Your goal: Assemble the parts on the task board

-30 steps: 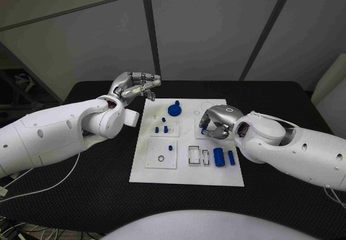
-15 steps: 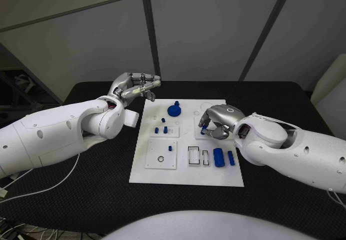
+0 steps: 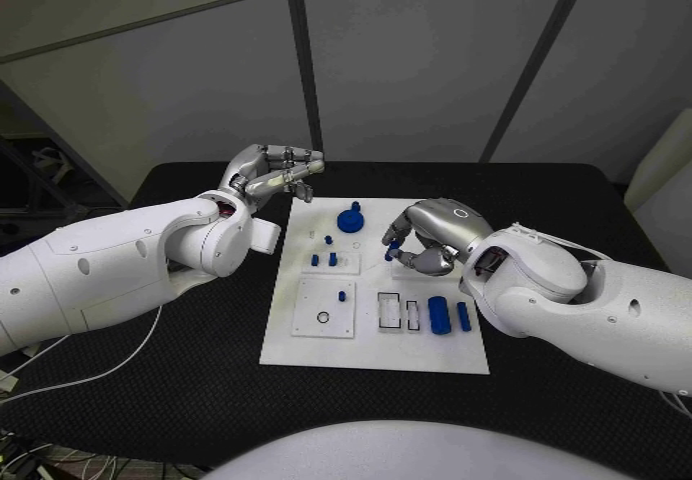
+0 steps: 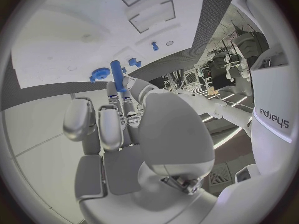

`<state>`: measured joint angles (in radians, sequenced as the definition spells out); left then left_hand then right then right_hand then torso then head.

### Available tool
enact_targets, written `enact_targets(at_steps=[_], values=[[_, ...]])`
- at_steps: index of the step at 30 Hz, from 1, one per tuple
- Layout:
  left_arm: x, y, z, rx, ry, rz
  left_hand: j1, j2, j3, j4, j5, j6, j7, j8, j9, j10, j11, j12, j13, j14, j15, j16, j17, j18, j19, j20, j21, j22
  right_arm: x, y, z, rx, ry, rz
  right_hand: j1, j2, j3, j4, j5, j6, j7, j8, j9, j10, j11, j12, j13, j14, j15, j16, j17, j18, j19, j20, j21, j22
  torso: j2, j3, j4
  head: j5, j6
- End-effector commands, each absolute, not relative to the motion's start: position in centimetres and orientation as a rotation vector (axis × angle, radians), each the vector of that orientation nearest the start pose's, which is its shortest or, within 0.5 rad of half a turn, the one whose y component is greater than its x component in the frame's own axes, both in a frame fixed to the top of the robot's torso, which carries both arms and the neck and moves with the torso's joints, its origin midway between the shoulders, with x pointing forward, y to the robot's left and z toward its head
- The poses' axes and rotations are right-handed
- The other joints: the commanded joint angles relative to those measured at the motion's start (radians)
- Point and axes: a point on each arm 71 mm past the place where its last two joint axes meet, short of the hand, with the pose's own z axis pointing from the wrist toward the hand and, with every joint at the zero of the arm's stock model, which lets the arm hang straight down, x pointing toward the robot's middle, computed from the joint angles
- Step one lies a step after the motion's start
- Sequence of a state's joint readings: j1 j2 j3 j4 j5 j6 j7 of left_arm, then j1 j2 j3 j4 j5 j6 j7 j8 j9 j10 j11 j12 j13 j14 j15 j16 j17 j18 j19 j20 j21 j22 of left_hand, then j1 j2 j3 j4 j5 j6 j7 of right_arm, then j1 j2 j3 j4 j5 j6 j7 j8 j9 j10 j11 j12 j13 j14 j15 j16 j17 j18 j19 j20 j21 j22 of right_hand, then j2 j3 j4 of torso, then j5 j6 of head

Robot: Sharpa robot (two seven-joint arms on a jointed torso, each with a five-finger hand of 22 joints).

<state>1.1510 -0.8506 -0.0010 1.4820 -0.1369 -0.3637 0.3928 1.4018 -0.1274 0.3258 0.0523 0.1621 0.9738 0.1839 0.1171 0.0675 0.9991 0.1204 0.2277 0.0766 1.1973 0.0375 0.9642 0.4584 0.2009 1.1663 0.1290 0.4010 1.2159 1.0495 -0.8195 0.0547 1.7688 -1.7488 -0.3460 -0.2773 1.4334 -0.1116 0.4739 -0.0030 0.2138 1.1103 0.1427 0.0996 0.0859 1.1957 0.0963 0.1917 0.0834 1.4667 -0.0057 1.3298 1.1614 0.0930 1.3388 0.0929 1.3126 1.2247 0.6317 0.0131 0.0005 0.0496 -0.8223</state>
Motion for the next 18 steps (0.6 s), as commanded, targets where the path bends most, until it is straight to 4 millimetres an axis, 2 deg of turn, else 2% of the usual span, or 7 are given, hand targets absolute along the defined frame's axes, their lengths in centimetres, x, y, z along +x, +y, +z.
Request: enact_targets(at_steps=[1, 9, 11, 18], values=[[49.4, 22.5, -18.7, -1.018, 1.392, -1.449, 0.008, 0.004, -0.004, 0.001, 0.004, -0.005, -0.003, -0.002, 0.000, -0.006, 0.002, 0.003, -0.001, -0.008, 0.000, -0.002, -0.001, -0.019, -0.002, 0.005, -0.005, -0.002, 41.2, -11.0, -17.9, -0.296, 1.537, 0.809, 0.012, -0.001, 0.005, -0.005, 0.000, 0.009, 0.002, 0.003, 0.001, 0.034, -0.029, -0.005, -0.001, 0.036, -0.008, 0.003, 0.001, -0.010, 0.004, 0.000, 0.005, 0.001, 0.000, -0.0004, 0.0014, 0.003, -0.003], [49.6, 22.1, -18.7, -1.015, 1.393, -1.456, 0.008, 0.004, -0.004, 0.001, 0.004, -0.005, -0.003, -0.002, 0.000, -0.007, 0.002, 0.004, -0.002, -0.008, 0.000, -0.002, -0.001, -0.019, -0.002, 0.006, -0.005, -0.002, 39.9, -6.8, -18.5, -0.336, 1.555, 0.988, 0.008, -0.004, 0.004, -0.005, 0.005, 0.010, 0.003, 0.002, 0.001, 0.036, -0.028, -0.008, -0.001, 0.035, -0.008, 0.000, -0.007, -0.010, 0.002, 0.000, 0.004, 0.000, 0.002, 0.0001, 0.0056, 0.015, -0.006], [49.6, 22.0, -18.7, -1.015, 1.393, -1.457, 0.008, 0.004, -0.004, 0.001, 0.004, -0.005, -0.003, -0.002, 0.000, -0.007, 0.002, 0.004, -0.002, -0.008, 0.000, -0.002, -0.001, -0.019, -0.002, 0.006, -0.005, -0.002, 39.6, -5.9, -19.0, -0.351, 1.571, 1.021, 0.008, -0.005, 0.004, -0.005, 0.007, 0.010, 0.003, 0.001, 0.001, 0.036, -0.028, -0.010, -0.001, 0.035, -0.008, 0.000, -0.007, -0.010, 0.002, 0.000, 0.004, -0.001, 0.002, -0.0012, 0.0083, 0.019, -0.008], [49.7, 21.7, -18.8, -1.014, 1.397, -1.462, 0.008, 0.004, -0.004, 0.001, 0.004, -0.005, -0.003, -0.002, 0.000, -0.007, 0.002, 0.004, -0.002, -0.008, 0.000, -0.002, -0.001, -0.019, -0.002, 0.006, -0.005, -0.002, 39.2, -4.4, -20.7, -0.390, 1.625, 1.054, 0.009, -0.006, 0.005, -0.008, 0.012, 0.005, 0.005, -0.004, -0.001, 0.034, -0.026, -0.018, -0.002, 0.035, -0.006, 0.001, -0.006, -0.010, 0.000, 0.001, 0.003, -0.001, 0.003, 0.0000, 0.0049, 0.034, -0.015]])
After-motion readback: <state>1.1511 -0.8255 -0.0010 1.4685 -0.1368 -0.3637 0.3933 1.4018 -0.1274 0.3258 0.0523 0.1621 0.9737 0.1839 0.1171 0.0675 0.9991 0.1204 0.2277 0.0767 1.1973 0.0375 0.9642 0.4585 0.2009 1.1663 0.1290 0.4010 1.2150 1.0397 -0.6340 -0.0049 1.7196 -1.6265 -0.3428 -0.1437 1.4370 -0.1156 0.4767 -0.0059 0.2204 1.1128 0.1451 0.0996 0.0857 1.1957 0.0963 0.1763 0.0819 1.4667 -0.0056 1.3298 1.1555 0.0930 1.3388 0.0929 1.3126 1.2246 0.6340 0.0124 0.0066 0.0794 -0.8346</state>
